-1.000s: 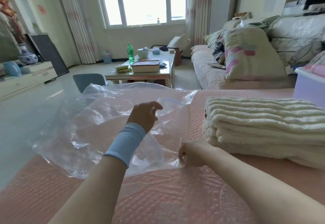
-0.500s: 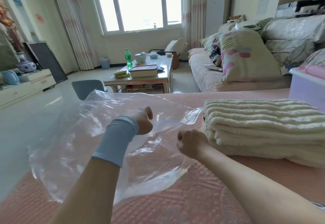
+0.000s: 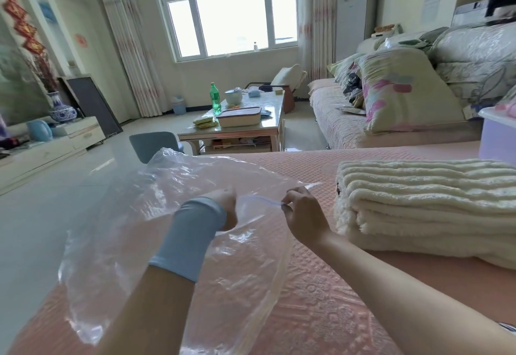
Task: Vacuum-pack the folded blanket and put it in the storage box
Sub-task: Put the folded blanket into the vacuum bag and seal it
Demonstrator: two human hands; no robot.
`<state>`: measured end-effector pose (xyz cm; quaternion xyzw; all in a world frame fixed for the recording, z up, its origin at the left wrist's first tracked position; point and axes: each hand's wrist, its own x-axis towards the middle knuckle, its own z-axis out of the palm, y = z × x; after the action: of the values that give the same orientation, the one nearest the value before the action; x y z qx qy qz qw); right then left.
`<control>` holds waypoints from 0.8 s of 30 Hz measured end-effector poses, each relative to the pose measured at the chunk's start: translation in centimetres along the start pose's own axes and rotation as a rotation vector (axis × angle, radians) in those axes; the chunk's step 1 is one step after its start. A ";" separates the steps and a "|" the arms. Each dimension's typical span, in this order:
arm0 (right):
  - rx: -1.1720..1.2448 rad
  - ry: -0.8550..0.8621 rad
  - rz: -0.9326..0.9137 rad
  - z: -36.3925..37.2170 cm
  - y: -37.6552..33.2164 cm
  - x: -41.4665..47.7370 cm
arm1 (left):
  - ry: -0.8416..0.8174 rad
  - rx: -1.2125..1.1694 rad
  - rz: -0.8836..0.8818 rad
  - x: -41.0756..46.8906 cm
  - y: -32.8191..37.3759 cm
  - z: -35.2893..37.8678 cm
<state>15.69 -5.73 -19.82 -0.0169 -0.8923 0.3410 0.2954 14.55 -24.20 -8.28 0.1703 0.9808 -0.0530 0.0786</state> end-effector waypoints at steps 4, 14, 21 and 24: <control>0.138 0.152 -0.156 0.5 -1.6 -0.3 | 0.251 -0.120 0.119 1.5 3.5 0.5; 0.274 0.294 0.236 -1.1 0.2 0.9 | 0.636 -0.289 -0.084 3.9 2.1 -0.5; -0.070 0.060 0.227 -0.5 0.8 0.7 | 0.601 -0.417 -0.021 3.4 0.7 -1.0; -0.060 0.193 0.218 -0.6 -0.3 1.1 | 0.592 -0.356 0.013 3.3 1.3 -0.6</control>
<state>15.15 -5.28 -18.71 -0.1549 -0.8625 0.3411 0.3403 11.83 -21.86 -8.35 0.1680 0.9538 0.1714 -0.1808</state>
